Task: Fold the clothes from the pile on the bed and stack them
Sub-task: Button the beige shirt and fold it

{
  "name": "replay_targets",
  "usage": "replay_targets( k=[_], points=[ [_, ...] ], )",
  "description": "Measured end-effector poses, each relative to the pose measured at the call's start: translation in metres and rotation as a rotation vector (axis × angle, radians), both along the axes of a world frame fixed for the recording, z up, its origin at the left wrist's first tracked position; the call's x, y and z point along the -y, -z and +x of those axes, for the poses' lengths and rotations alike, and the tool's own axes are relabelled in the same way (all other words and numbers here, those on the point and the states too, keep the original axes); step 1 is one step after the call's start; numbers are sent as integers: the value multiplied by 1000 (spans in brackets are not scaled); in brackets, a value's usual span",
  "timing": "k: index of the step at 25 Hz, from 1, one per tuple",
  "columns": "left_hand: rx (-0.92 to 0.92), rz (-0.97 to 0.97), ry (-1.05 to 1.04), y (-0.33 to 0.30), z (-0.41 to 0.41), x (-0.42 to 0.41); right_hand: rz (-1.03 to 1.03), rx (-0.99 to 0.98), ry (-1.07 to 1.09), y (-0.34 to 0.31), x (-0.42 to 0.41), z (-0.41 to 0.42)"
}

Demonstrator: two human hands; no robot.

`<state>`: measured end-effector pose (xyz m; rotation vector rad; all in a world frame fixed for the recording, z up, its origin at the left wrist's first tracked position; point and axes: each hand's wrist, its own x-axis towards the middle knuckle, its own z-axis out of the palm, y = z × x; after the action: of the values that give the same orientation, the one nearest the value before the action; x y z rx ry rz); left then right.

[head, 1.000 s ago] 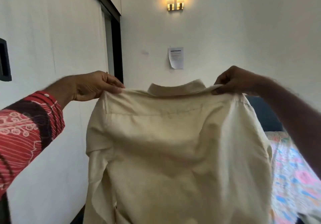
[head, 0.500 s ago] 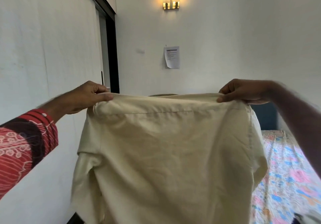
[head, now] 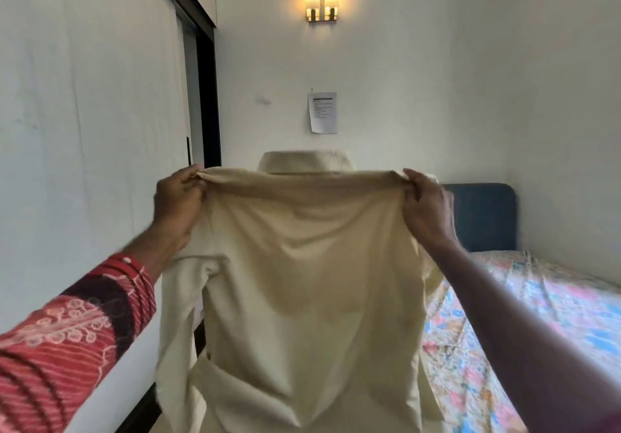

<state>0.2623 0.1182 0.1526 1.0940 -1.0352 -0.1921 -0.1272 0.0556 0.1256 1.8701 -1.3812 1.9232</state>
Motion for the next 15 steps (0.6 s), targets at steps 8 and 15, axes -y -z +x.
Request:
replay_targets(
  k=[8,15],
  points=[
    [809,-119,-305,1,-44,-47,-118,-153,214,-1,-38,9],
    [733,-132,-631,-43,-78,-137,-257,-170,483,-56,-139,-31]
  ],
)
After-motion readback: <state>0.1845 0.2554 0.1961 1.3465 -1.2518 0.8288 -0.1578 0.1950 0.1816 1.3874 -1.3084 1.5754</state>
